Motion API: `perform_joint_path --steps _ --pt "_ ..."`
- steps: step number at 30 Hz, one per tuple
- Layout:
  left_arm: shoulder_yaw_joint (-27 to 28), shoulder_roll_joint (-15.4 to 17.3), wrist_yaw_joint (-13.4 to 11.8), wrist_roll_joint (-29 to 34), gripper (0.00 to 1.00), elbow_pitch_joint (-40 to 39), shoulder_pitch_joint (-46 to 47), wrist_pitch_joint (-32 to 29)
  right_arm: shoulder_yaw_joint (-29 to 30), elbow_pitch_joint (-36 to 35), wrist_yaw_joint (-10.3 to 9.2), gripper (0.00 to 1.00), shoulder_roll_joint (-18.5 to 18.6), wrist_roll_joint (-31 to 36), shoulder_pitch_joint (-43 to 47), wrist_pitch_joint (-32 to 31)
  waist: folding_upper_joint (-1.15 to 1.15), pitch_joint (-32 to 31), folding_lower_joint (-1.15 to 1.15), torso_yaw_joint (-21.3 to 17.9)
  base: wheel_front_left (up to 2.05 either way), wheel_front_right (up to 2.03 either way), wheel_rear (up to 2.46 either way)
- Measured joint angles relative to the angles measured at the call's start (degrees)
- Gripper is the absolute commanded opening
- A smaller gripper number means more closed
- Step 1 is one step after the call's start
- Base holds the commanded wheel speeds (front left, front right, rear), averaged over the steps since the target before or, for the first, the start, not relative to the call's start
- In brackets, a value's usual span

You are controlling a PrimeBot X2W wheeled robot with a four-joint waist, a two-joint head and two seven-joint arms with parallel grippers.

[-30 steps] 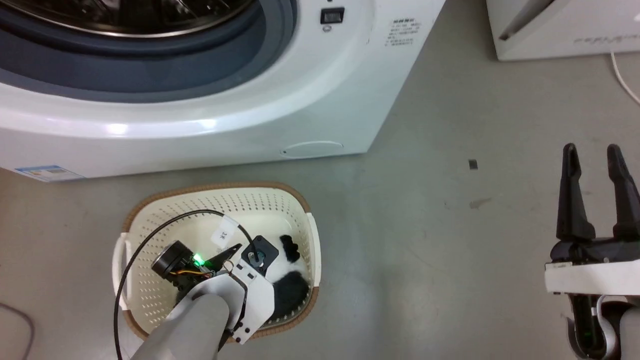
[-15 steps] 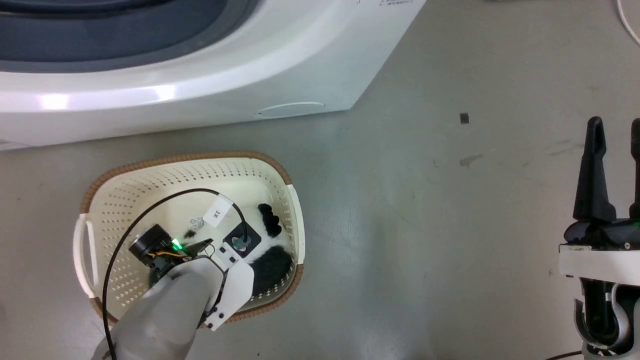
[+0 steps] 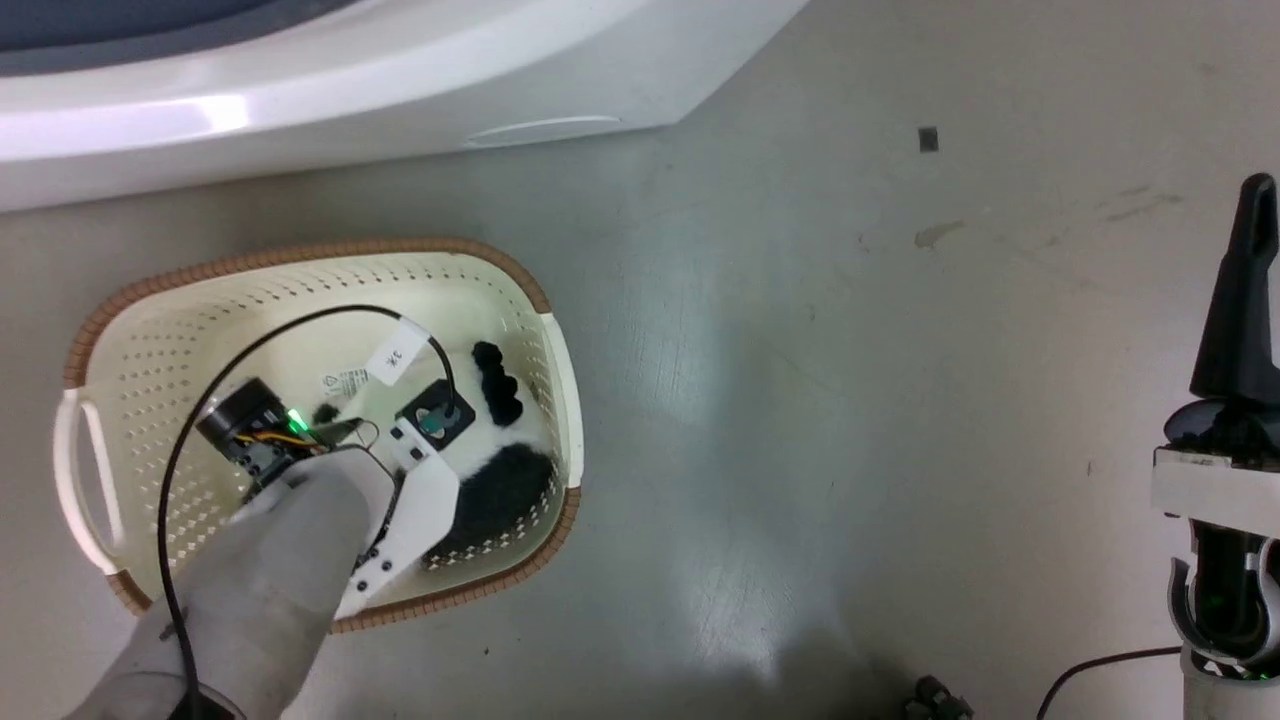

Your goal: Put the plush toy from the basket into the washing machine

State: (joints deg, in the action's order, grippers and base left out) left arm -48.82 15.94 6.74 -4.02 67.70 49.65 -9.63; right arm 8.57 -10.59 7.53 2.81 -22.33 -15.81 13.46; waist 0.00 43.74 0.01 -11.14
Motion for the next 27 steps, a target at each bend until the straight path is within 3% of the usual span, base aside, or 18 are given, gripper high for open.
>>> perform_joint_path --steps 16,17,18,27 --pt "-5.2 2.1 0.5 -3.1 1.00 5.7 5.7 1.2 0.6 -0.6 0.00 1.00 0.0 -1.5 -1.9 1.3 0.00 4.8 0.00 -1.8 0.00 0.00 0.00" --pt "-5.3 2.2 0.5 -3.1 0.43 5.7 5.7 1.2 0.5 -0.6 0.00 1.00 0.0 -1.5 -2.0 1.3 0.00 4.7 0.00 -1.8 0.00 0.00 0.00" --pt "-5.4 2.2 0.5 -3.2 0.00 5.8 5.7 1.3 0.5 -0.7 0.00 1.00 0.0 -1.5 -2.0 1.3 0.00 4.6 -0.01 -1.8 0.00 0.00 0.00" --pt "-6.3 2.5 0.5 -3.7 0.00 5.9 5.6 1.5 0.5 -0.7 0.00 1.00 0.0 -1.5 -2.0 1.3 0.00 4.4 0.00 -1.7 0.00 0.00 0.00"
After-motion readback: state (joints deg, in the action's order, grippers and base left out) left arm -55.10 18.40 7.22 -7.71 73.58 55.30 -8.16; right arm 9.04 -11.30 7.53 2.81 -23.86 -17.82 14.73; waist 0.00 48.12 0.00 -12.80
